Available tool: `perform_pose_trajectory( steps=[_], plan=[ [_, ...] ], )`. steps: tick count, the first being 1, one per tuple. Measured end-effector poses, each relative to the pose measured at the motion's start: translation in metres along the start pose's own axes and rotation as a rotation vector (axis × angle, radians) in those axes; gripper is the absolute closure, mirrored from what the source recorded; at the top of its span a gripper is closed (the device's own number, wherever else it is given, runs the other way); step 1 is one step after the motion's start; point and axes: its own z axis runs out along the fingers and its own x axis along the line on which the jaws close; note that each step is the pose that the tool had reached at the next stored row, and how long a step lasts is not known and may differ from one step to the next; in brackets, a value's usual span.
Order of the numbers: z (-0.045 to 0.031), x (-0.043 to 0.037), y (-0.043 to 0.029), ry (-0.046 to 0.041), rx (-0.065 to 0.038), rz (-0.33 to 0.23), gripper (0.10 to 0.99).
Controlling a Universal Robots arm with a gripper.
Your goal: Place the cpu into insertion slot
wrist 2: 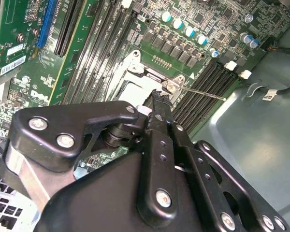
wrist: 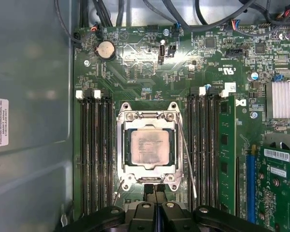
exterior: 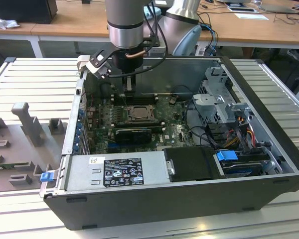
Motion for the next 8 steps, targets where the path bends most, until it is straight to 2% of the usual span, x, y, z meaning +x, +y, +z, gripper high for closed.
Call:
perform_pose_trajectory(
  steps=[8],
  plan=[
    [-0.0075, 0.0003, 0.0003, 0.0001, 0.000, 0.000, 0.980]
  ],
)
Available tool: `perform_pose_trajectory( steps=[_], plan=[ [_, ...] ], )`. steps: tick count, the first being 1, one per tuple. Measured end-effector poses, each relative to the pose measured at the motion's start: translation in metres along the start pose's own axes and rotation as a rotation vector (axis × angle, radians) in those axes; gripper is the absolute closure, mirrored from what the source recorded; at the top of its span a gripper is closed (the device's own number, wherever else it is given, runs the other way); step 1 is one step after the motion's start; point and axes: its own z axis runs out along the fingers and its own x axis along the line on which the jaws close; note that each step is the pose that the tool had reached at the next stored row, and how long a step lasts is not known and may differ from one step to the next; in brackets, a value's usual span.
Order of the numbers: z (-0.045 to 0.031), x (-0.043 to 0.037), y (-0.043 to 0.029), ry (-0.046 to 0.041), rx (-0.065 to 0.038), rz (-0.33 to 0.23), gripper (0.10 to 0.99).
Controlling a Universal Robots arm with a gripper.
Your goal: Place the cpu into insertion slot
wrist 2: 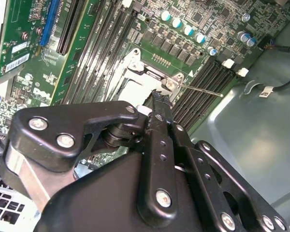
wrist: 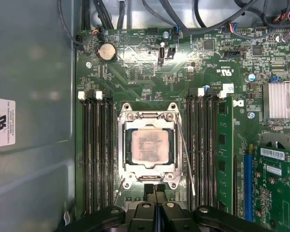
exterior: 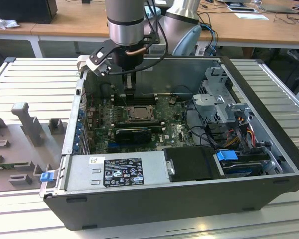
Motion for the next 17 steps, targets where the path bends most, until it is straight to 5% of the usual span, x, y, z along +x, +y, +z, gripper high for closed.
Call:
perform_pose_trajectory(
  steps=[17],
  plan=[
    [-0.0069, 0.0002, 0.0003, 0.0000, 0.000, 0.000, 0.980]
  ],
)
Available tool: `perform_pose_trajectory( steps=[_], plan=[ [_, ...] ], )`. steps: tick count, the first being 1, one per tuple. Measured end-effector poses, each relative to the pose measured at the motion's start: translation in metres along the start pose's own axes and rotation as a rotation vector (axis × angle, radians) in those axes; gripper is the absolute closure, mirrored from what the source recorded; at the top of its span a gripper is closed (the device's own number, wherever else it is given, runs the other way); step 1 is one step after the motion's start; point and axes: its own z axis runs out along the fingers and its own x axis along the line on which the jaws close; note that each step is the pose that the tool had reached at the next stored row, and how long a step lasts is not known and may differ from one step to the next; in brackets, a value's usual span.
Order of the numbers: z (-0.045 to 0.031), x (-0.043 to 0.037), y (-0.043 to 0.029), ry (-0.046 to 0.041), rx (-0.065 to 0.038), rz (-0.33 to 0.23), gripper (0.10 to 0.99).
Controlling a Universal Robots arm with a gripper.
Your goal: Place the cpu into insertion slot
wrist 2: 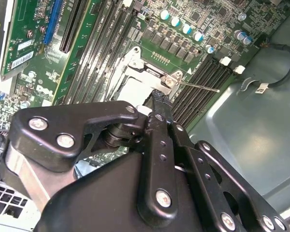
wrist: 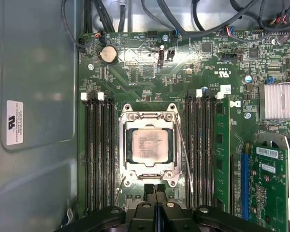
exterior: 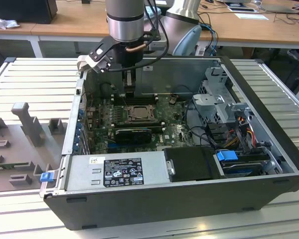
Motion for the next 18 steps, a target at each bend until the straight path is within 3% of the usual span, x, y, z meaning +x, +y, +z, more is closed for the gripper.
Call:
perform_pose_trajectory(
  steps=[9, 14, 16, 18],
  plan=[
    [-0.0047, 0.0001, 0.0002, -0.0004, 0.000, 0.000, 0.980],
    [-0.0167, 0.0006, 0.0008, 0.0002, 0.000, -0.003, 0.980],
    [-0.0167, 0.0006, 0.0008, 0.0018, 0.001, -0.038, 0.980],
    [-0.0166, 0.0006, 0.0008, 0.0050, 0.004, -0.111, 0.980]
  ],
)
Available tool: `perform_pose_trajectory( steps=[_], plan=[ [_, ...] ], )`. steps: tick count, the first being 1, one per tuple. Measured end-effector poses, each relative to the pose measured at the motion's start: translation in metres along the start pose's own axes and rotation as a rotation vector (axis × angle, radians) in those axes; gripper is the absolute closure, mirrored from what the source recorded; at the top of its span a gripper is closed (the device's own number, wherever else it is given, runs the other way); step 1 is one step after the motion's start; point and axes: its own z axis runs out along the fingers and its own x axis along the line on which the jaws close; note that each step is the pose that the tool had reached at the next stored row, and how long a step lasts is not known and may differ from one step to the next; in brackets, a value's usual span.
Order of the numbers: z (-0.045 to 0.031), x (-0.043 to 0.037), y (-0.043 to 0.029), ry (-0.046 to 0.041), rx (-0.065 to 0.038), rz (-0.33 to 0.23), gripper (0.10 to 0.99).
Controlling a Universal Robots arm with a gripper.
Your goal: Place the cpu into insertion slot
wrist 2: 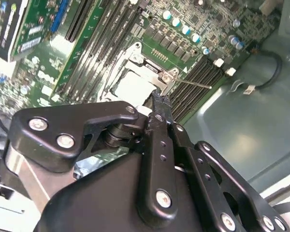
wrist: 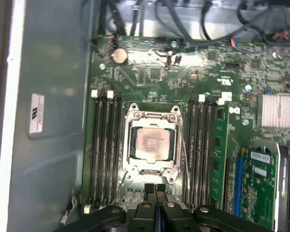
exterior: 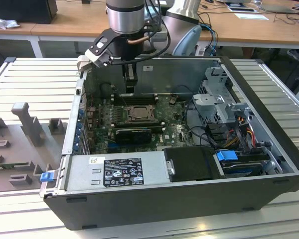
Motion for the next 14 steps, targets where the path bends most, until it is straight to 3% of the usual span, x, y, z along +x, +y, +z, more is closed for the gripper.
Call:
perform_pose_trajectory(
  steps=[7, 14],
  plan=[
    [0.0008, 0.0000, -0.0001, 0.0073, 0.006, -0.161, 0.980],
    [0.0009, 0.0000, -0.0001, 0.0112, 0.009, -0.245, 0.980]
  ],
)
